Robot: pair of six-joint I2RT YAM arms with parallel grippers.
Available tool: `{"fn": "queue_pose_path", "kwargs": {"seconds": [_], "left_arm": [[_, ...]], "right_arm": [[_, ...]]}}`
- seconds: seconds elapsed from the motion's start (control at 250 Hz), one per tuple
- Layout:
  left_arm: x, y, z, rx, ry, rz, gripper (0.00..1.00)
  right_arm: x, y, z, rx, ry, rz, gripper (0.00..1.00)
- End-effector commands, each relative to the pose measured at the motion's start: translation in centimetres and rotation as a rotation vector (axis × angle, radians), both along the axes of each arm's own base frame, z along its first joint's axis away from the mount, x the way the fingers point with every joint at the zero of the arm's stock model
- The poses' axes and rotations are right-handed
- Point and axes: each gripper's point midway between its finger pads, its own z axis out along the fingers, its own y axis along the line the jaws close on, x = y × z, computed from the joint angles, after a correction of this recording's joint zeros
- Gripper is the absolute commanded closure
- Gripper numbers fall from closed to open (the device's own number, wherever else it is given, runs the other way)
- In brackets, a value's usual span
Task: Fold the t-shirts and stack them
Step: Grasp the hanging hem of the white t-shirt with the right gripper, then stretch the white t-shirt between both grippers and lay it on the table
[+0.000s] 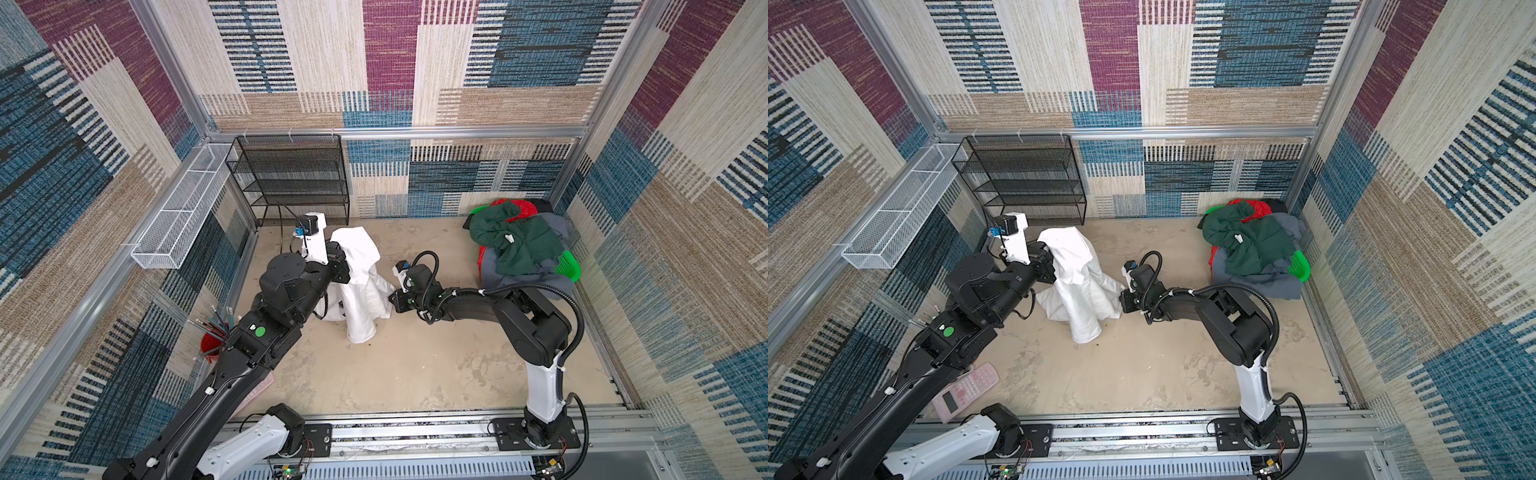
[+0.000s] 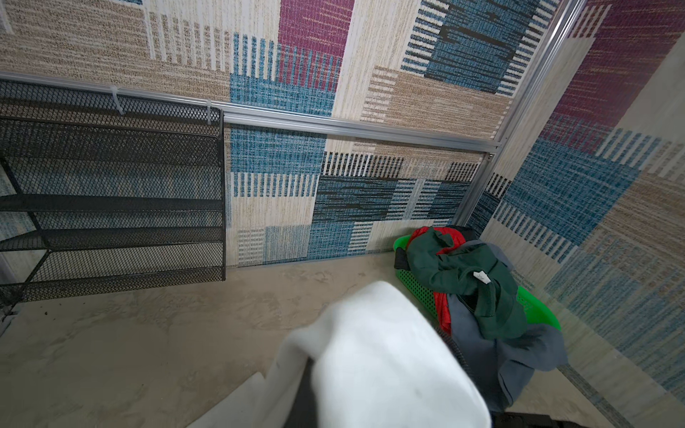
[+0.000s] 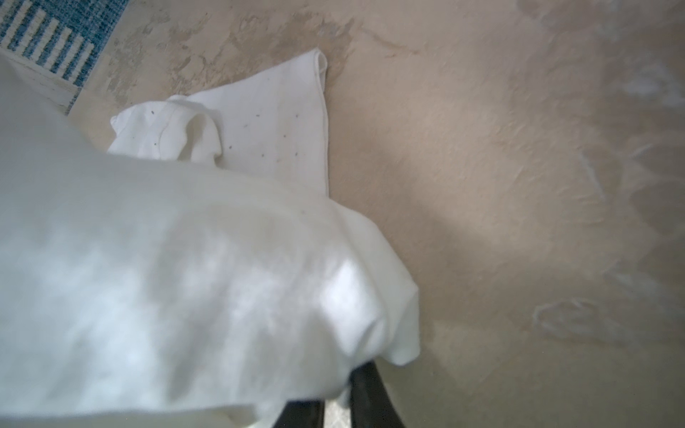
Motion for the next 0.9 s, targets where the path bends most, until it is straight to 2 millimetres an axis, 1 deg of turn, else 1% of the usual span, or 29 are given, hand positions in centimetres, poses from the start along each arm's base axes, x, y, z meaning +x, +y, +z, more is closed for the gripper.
{"fn": "queue_pose_path", "kwargs": {"seconds": [0.0,0.076,0.128,0.264,0.388,0.484,0.604,0.696,0.804,0.896], "left_arm": [[0.2,0.4,-0.5,0.021,0.014,0.025,1.00],[0.3,0.4,-0.9,0.019,0.026,0.023,1.00],[0.3,0.4,-1.1,0.018,0.033,0.026,1.00],[0.5,0.7,-1.5,0.033,0.046,0.038,1.00],[0.7,0.9,-1.5,0.048,0.053,0.048,1.00],[0.9,1.1,-1.3,0.059,0.054,0.054,1.00],[1.1,1.1,-0.9,0.067,0.048,0.053,1.00],[1.1,1.0,-0.5,0.081,0.043,0.043,1.00],[0.7,0.8,0.0,0.103,0.032,0.021,1.00],[0.2,1.1,0.5,0.117,0.022,0.020,1.00]], "right_arm": [[1.4,-0.3,0.8,-0.028,-0.057,-0.036,0.92],[2.0,-0.5,1.4,-0.041,-0.081,-0.052,1.00],[2.4,-0.7,1.9,-0.051,-0.093,-0.066,1.00],[3.8,-2.1,3.1,-0.070,-0.112,-0.124,1.00],[5.3,-3.9,4.6,-0.068,-0.126,-0.181,1.00],[6.8,-6.0,6.2,-0.073,-0.134,-0.240,1.00],[8.2,-8.9,9.7,-0.077,-0.194,-0.317,1.00],[8.5,-10.7,12.6,-0.112,-0.249,-0.366,1.00],[8.0,-12.3,16.1,-0.153,-0.314,-0.398,1.00],[7.0,-13.6,19.4,-0.158,-0.366,-0.424,1.00]]}}
